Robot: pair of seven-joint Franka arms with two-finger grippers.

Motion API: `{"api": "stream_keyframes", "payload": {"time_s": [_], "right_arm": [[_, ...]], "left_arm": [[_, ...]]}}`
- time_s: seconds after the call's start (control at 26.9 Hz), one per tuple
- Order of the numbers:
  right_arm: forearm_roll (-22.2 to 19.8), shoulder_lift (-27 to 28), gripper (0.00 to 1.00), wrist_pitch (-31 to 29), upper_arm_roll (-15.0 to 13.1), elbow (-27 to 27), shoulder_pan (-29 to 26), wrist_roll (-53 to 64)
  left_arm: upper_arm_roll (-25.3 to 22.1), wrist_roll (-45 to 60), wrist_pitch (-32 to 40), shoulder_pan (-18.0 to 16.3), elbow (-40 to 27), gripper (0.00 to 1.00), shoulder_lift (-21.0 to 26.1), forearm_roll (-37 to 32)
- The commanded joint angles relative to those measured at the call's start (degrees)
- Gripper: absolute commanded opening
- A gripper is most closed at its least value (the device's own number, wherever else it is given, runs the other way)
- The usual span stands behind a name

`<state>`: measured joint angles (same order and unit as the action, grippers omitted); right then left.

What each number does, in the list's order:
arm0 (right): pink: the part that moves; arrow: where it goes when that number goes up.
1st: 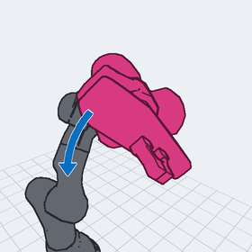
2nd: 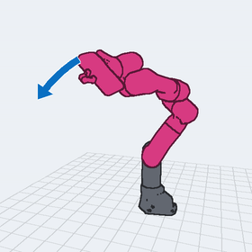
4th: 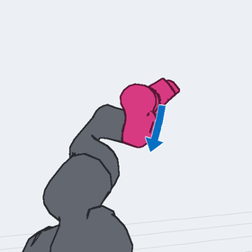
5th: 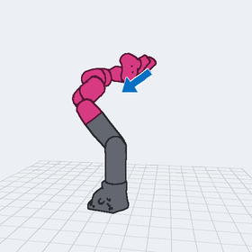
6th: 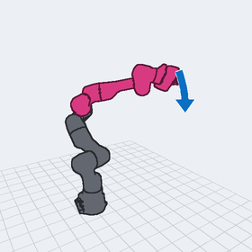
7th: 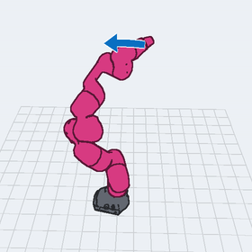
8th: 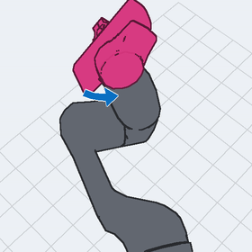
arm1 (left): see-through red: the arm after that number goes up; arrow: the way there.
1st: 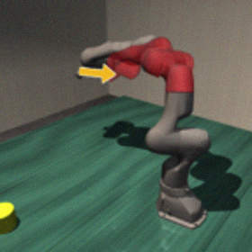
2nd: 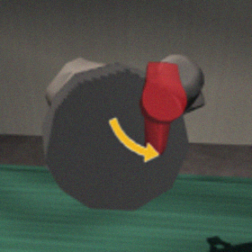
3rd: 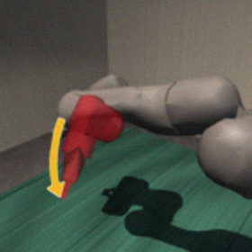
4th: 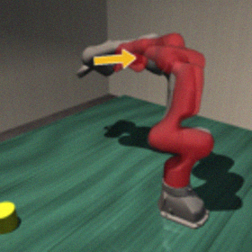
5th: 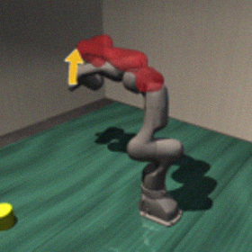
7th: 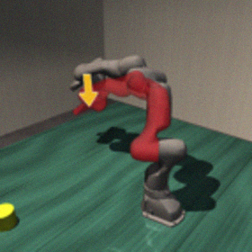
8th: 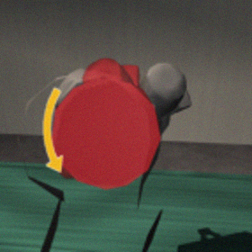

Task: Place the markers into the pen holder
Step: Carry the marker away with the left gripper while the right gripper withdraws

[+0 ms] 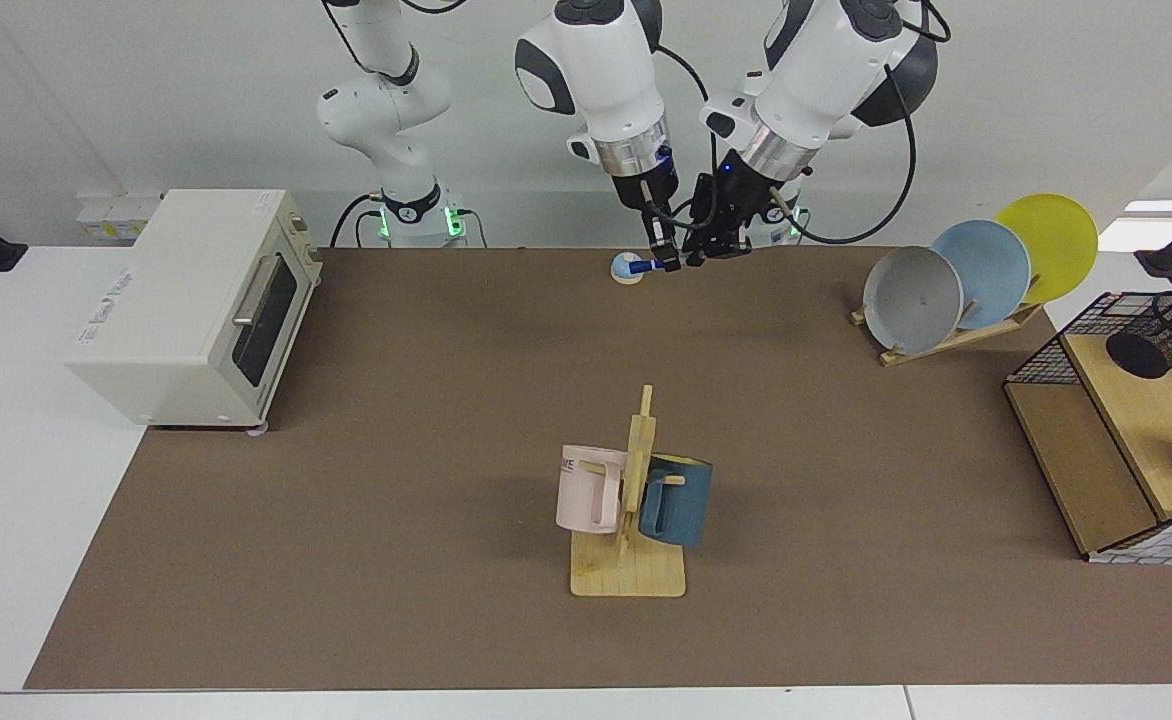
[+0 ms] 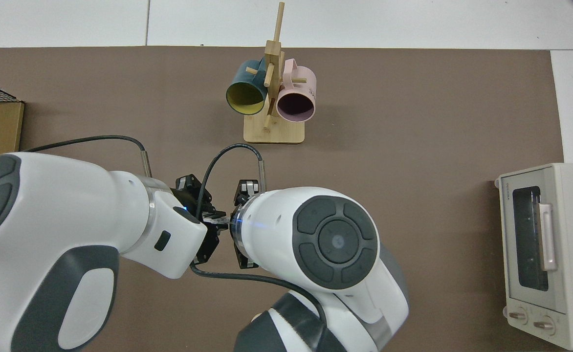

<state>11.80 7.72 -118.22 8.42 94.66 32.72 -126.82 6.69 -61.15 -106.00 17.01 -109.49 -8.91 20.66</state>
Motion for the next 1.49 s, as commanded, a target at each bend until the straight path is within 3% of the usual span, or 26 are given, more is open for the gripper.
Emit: {"api": "stream_keyframes", "payload": {"time_s": [0.0,0.11,0.56,0.86,1.08,1.23,1.45], "right_arm": [[-0.2,-0.7,0.58,0.2,0.2,-0.5,-1.3,-1.3],[-0.2,-0.9,1.0,0.7,0.2,-0.4,-1.8,-0.4],[-0.8,-2.0,0.99,3.5,0.1,-0.1,-4.2,5.9],[-1.3,-3.2,0.99,12.5,0.1,0.0,-11.1,32.6],[-1.8,-3.9,1.0,18.6,-0.1,0.0,-18.4,59.6],[-5.3,-4.7,1.0,20.7,0.0,-0.1,-20.8,69.5],[-9.5,-7.0,0.99,24.8,-0.2,-0.4,-23.0,85.4]], "left_arm": [[-1.0,1.7,-1.5,0.0,-1.1,0.0,-0.1,-0.9],[-1.0,1.7,-1.5,-0.1,-1.1,0.0,-0.1,-1.0],[-1.4,2.4,-0.8,-0.3,-1.1,0.0,-0.2,-4.5],[-1.4,4.5,0.3,-0.3,-1.0,0.0,-0.3,-10.2],[-1.5,6.6,1.8,-0.2,-0.9,0.0,-0.8,-17.6],[-1.9,6.7,2.8,-0.9,-0.6,0.0,-1.0,-22.7],[-1.9,6.1,4.7,-5.1,-0.3,0.0,-1.1,-32.9]]}}
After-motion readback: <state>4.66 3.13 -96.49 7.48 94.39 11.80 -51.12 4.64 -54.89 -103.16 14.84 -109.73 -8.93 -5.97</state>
